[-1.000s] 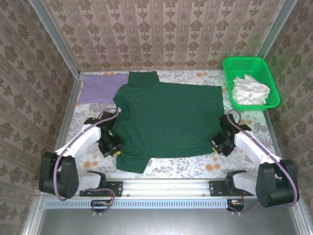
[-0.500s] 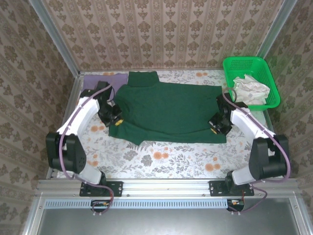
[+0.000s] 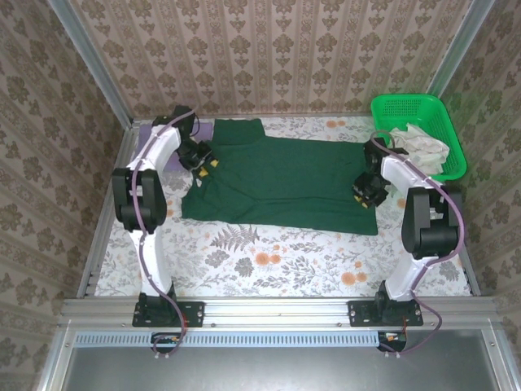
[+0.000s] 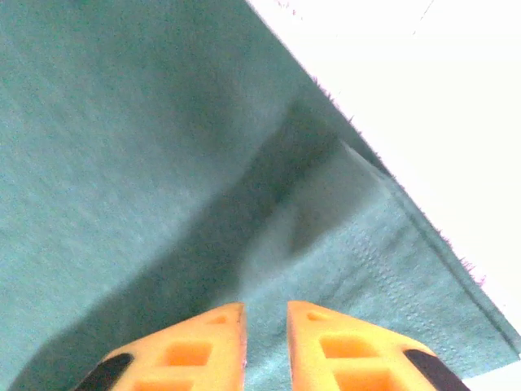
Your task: Fold and stack the t-shirts
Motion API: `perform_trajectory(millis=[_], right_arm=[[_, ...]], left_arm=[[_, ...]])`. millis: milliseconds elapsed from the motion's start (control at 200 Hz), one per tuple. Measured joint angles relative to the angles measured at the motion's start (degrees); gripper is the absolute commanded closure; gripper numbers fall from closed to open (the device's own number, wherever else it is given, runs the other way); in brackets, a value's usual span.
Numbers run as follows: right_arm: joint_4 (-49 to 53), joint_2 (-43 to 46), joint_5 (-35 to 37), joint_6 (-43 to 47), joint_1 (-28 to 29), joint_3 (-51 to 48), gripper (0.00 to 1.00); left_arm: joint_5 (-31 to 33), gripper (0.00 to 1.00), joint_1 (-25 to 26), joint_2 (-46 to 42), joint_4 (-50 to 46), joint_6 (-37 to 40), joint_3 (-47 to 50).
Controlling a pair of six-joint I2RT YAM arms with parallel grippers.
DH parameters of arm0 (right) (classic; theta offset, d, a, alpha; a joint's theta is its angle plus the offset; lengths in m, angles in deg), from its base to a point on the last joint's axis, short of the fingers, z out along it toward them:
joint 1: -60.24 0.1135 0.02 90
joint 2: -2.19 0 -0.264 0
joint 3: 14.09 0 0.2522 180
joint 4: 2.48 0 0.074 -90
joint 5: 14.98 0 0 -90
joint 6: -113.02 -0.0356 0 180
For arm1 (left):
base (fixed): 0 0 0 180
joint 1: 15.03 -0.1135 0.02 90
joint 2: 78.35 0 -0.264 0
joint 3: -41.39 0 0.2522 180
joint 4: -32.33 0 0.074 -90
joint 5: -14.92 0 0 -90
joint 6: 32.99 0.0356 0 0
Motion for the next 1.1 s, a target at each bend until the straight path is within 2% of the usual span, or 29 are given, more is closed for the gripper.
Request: perform_trajectory(millis=[25,65,200,330,405,485,605,705,760,995,1100], right_arm=[[0.2,0.02,0.35,0.46,-0.2,0.61,0.49],[0.13,0.17,0.85,0.92,-0.48,1.38,0.46],[-0.04,3.15,1.42,3.41,-0.85,1.14,0.46],[-3.15,10.73,-1.31,5.75,-0.74,-4.48,0.6],[-5.99,15.76,-5.16,6.12,0.0,-10.58,0.64],[-8.44,18.1,-8.7,5.95,2.29,-15.91,0.66],[-11.34,16.92,-12.17,5.75,6.82,-20.72,0.67],[-12.76,13.88,-12.74,5.49,8.5,-21.38,0.69],[-13.18,12.26,-12.44,5.27,8.61,-21.38,0.66],[-11.47,7.5,-9.35,3.89,8.61,-20.17,0.58],[-11.19,7.3,-8.61,2.86,8.63,-19.98,0.55]], left_arm=[[0.31,0.47,-0.22,0.28,-0.35,0.02,-1.2],[1.11,0.45,-0.31,0.33,-0.87,0.33,-2.93],[4.57,0.5,-0.59,-2.99,-1.2,1.4,-3.1],[5.66,0.69,0.15,-11.08,-0.44,3.78,6.75],[4.98,0.74,0.96,-15.93,0.24,5.53,15.1],[3.65,0.75,1.66,-18.29,1.09,7.08,22.47],[1.84,0.76,1.86,-17.38,2.4,8.17,29.29],[1.57,0.76,2.01,-14.86,3.82,8.7,29.73],[1.95,0.77,2.03,-13.25,5.11,8.79,29.7],[10.93,0.76,1.84,-7.91,6.8,9.55,29.99],[12.55,0.76,1.18,-8.11,7.17,10.23,30.88]])
